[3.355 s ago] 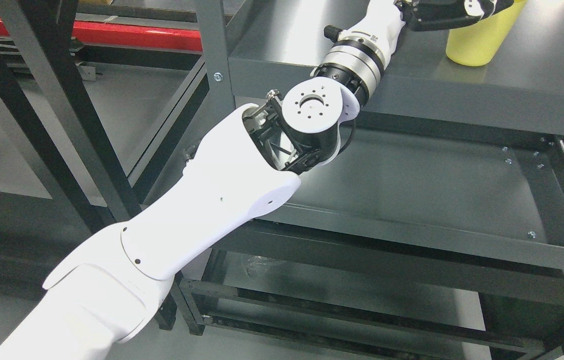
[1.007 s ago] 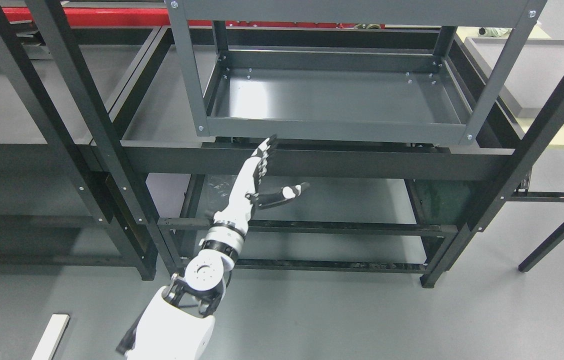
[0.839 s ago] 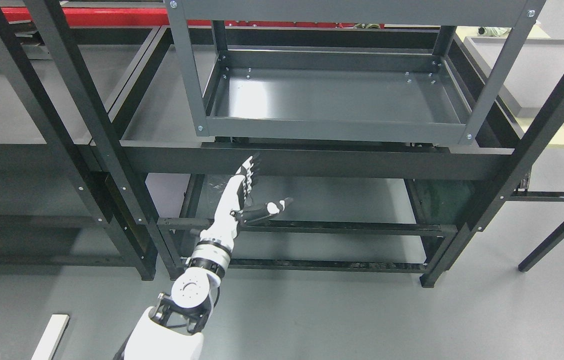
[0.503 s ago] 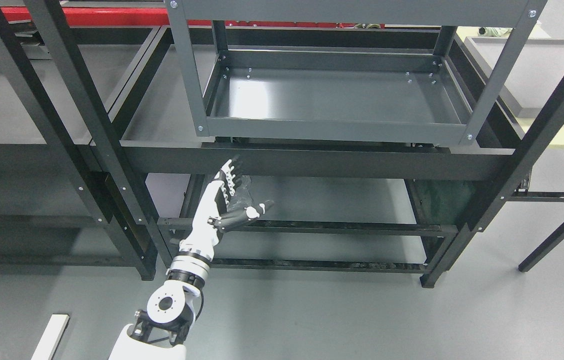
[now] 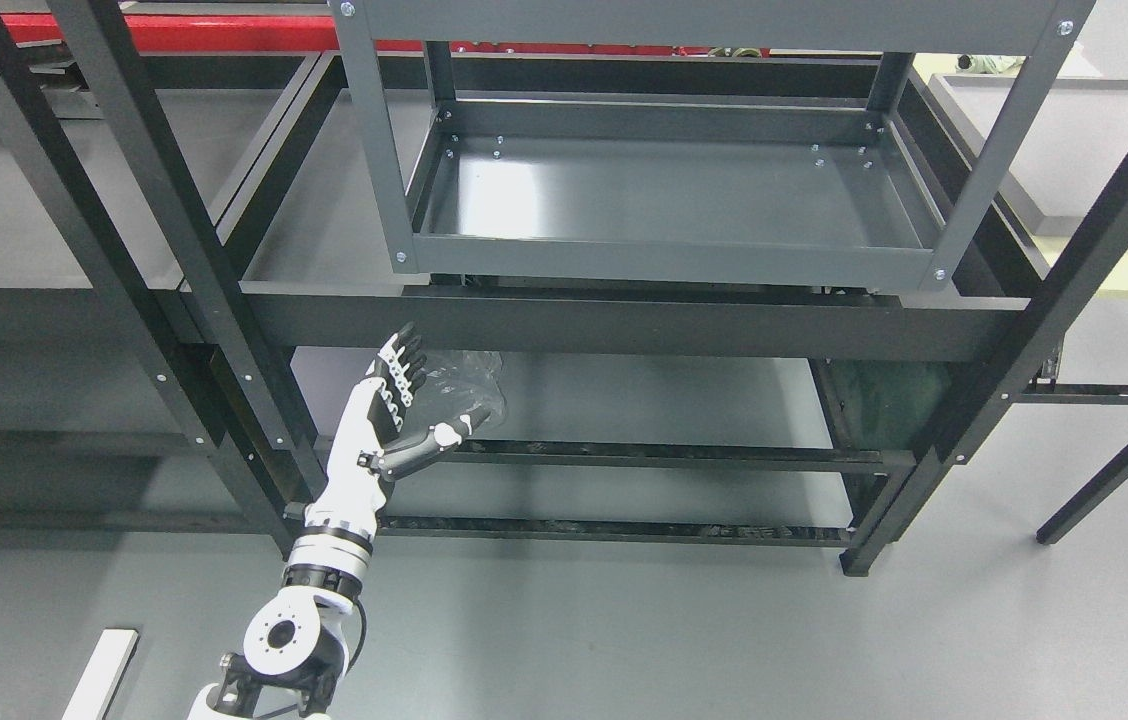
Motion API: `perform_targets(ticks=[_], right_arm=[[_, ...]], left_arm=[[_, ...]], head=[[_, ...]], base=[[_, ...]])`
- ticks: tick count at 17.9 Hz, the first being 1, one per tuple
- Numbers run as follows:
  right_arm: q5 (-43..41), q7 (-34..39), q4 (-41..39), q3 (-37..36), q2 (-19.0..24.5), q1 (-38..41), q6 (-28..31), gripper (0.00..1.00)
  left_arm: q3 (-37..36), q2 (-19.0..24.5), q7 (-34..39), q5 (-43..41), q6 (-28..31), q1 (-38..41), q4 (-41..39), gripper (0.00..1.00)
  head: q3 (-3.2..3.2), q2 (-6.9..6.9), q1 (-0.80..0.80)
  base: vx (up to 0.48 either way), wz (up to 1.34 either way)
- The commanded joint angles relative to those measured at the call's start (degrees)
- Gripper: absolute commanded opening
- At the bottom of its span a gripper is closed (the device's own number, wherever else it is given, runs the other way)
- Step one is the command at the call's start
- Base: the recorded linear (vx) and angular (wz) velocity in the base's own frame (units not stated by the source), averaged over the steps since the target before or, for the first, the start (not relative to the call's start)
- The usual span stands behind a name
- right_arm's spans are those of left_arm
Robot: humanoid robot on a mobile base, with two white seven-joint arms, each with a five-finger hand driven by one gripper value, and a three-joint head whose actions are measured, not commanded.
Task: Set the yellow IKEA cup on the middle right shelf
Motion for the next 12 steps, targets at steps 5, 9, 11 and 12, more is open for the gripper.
perform_targets(ticks=[5,9,11,12], right_arm=[[-1.41,-0.02,0.0,0.97,-1.0,0.79,0.04,1.0],[-1.41,-0.02,0.0,0.97,-1.0,0.79,0.04,0.99],[-1.41,-0.02,0.0,0.97,-1.0,0.79,0.04,1.0],[-1.41,-0.02,0.0,0.97,-1.0,0.79,0.04,0.99]], left_arm=[[2.19,1.0,0.0,0.12,0.09,1.52,-1.41,0.99],[2.28,1.0,0.0,0.12,-0.09,1.96,-1.5,0.99],[2.45,1.0,0.0,0.12,-0.26,2.31,-1.5,0.99],[2.54,1.0,0.0,0.12,-0.26,2.48,-1.5,0.99]], head=[[0.0,0.0,0.0],[0.0,0.0,0.0],[0.0,0.0,0.0],[0.0,0.0,0.0]], base=[[0.003,0.0],[0.024,0.02],[0.033,0.04],[0.036,0.04]])
